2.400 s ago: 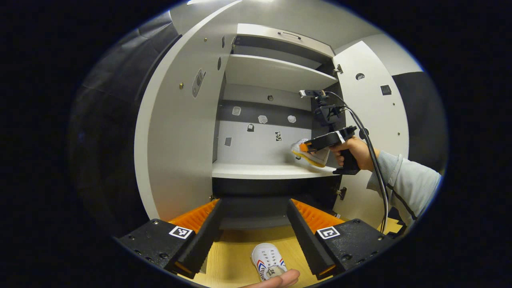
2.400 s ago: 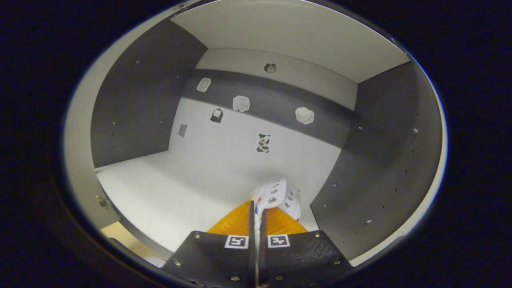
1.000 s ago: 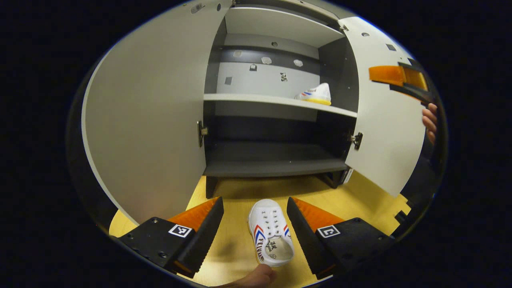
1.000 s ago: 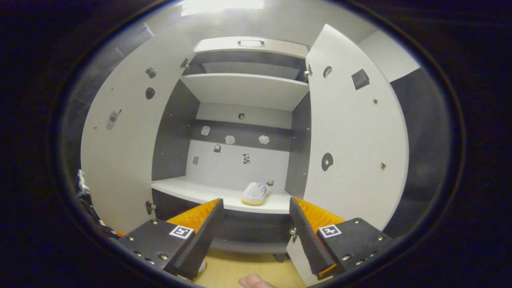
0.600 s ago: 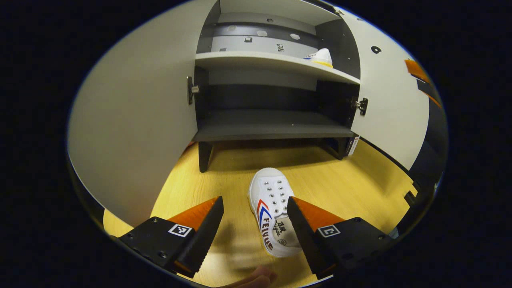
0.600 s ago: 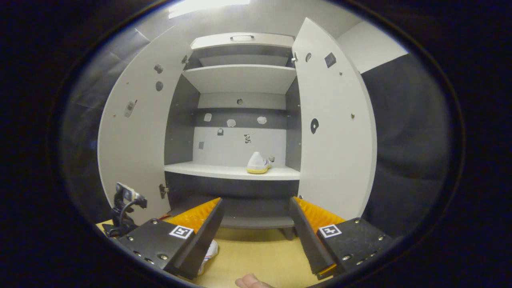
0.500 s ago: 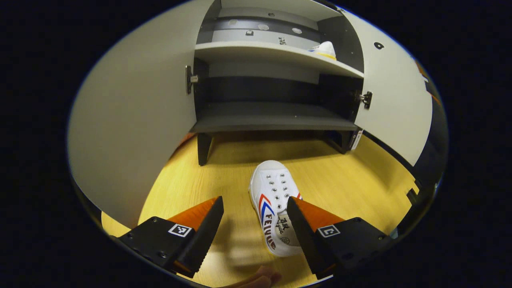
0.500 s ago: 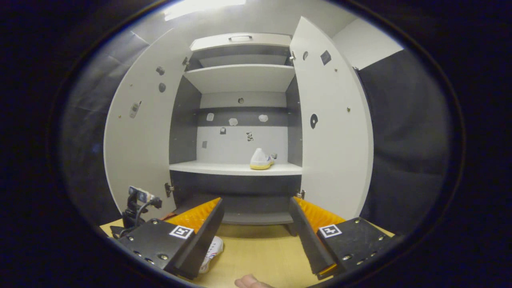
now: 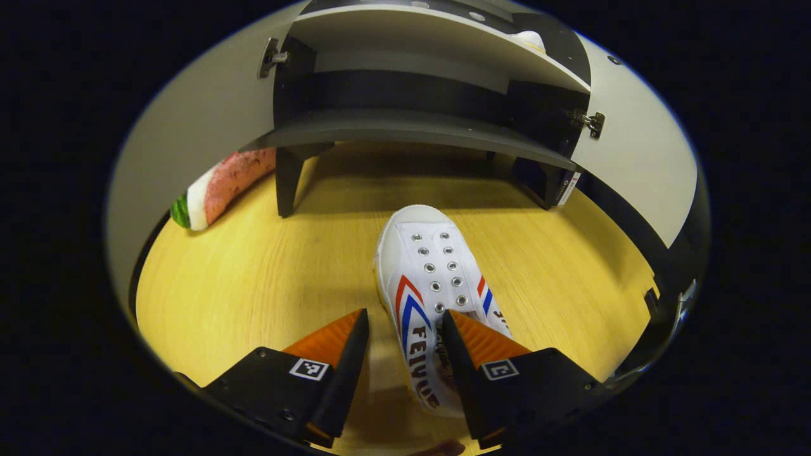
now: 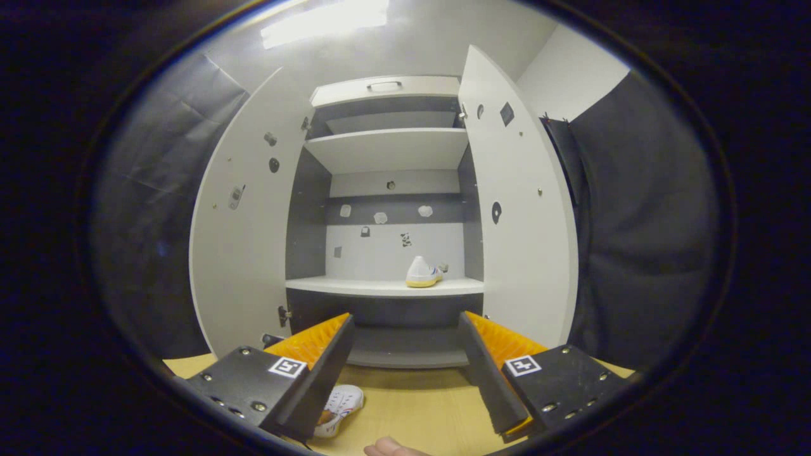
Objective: Grab one shoe with the right hand and put it into the shoe cabinet, grab the other shoe with the left hand and put it into the shoe cabinet; then close the right door with the right hand and the left door with the left hand.
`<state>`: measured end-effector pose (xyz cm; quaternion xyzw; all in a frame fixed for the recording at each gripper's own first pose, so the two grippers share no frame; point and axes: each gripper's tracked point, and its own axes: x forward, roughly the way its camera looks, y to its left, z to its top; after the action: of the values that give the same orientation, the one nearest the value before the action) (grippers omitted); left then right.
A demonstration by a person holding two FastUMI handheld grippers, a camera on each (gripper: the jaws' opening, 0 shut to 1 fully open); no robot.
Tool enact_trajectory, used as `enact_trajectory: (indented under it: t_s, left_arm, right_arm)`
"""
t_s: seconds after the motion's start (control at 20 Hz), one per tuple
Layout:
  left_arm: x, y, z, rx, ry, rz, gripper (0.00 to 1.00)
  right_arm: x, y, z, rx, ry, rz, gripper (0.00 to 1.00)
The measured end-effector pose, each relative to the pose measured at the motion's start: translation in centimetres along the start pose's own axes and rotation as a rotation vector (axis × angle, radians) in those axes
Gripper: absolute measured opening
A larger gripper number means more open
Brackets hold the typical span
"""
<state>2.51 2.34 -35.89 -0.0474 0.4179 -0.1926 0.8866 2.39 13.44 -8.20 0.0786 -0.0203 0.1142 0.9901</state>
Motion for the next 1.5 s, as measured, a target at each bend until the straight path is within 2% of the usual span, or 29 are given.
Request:
enact_trajectory:
  t_s: [0.2, 0.3, 0.5, 0.75, 1.15, 1.35, 1.5]
  left_arm:
    - [-0.4, 0.2, 0.3, 0.026, -0.044, 0.014, 0.37]
    - [-0.6, 0.8, 0.9, 0.043, -0.078, 0.033, 0.22]
    - [-1.3, 0.7, 1.6, 0.042, -0.104, 0.057, 0.03]
    - [-5.0, -0.6, 3.9, 0.073, -0.205, 0.068, 0.02]
    - [-12.6, -3.1, 12.5, 0.132, -0.413, 0.078, 0.01]
    - [-15.5, -4.1, 18.1, 0.195, -0.514, 0.127, 0.02]
    - [-16.3, -4.5, 22.4, 0.293, -0.583, 0.220, 0.01]
  right_arm:
    - [0.3, 0.0, -0.9, 0.003, 0.017, 0.025, 0.98]
    - [0.3, -0.5, -1.5, 0.007, 0.034, 0.014, 0.98]
    - [0.2, -1.4, -2.3, 0.008, 0.044, -0.013, 0.98]
    - [0.0, -2.3, -3.2, 0.009, 0.062, -0.030, 0.98]
    - [0.7, -3.0, -2.8, 0.014, 0.066, -0.007, 0.98]
    - [1.8, -3.6, -1.9, 0.064, 0.069, 0.031, 0.98]
    - [3.0, -4.6, -0.8, 0.066, 0.055, 0.045, 0.98]
